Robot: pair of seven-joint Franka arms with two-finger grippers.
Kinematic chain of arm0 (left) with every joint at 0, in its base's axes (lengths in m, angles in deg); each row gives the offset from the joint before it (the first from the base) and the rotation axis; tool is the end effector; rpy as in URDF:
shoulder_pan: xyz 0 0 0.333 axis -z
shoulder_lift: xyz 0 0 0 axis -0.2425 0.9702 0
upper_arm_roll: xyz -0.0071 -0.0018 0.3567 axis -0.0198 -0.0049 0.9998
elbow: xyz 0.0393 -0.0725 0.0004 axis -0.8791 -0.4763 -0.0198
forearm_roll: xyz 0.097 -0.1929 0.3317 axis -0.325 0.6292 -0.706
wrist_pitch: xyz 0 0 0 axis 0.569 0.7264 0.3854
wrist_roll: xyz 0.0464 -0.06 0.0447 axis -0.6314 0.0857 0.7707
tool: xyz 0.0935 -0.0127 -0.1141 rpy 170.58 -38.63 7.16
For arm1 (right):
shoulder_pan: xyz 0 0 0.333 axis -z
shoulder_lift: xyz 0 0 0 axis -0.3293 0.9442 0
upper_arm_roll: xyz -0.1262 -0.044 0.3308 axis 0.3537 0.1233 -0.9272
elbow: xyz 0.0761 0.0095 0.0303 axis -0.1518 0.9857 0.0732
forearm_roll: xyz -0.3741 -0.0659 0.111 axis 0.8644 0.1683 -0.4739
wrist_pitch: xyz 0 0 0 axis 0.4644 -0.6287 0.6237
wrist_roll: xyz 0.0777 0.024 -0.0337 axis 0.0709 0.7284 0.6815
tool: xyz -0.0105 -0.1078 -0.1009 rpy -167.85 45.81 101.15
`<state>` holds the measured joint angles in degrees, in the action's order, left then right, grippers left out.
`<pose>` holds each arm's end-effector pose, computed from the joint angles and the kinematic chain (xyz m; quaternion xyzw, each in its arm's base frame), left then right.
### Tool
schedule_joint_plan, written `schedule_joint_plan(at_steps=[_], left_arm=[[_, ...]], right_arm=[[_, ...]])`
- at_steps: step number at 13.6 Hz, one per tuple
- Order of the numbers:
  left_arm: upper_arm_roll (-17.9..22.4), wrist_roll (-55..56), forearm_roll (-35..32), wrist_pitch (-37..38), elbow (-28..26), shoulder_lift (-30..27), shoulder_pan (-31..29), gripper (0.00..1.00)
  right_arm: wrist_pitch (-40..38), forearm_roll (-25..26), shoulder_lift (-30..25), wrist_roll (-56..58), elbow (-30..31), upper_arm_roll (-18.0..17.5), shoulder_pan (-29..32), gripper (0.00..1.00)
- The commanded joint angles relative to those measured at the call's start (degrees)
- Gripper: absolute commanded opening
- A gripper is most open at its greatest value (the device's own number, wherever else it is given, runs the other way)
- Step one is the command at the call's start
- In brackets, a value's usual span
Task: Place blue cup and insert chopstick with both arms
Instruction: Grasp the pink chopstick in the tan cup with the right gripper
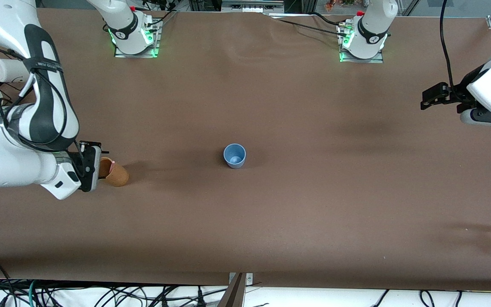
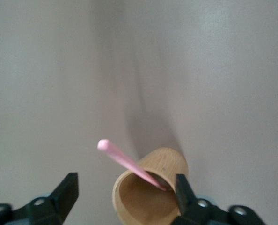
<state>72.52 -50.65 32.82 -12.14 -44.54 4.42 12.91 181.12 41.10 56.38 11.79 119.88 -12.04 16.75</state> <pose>0.5609 -0.0221 0.5873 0.9972 -0.0332 -0.0660 0.0141 0.7012 0.0583 0.3329 -0.7435 -0.6512 0.0528 0.1428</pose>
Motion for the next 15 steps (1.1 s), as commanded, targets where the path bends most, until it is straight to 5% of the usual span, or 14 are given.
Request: schedule_joint_plan(at_steps=[1,4,6,11,15], left_arm=[[0.0,-1.1,1.2,0.2,1.5,0.7,-0.1,1.0],[0.0,-1.1,1.2,0.2,1.5,0.7,-0.1,1.0],[0.0,-1.1,1.2,0.2,1.5,0.7,-0.1,1.0],[0.0,-1.1,1.2,0.2,1.5,0.7,-0.1,1.0],[0.0,-1.1,1.2,0.2,1.5,0.7,-0.1,1.0]], right_arm=[[2.1,2.0,0.2,0.5,0.5,-0.4,-1.9,0.94],[2.2,2.3,0.3,0.6,1.7,-0.4,-1.7,0.9],[1.7,2.3,0.3,0.9,1.7,-0.4,-1.7,0.64],[-0.4,2.3,0.0,2.3,1.6,-0.3,-1.3,0.19],[-1.7,2.0,-0.5,3.7,1.0,-0.1,-0.8,0.07]])
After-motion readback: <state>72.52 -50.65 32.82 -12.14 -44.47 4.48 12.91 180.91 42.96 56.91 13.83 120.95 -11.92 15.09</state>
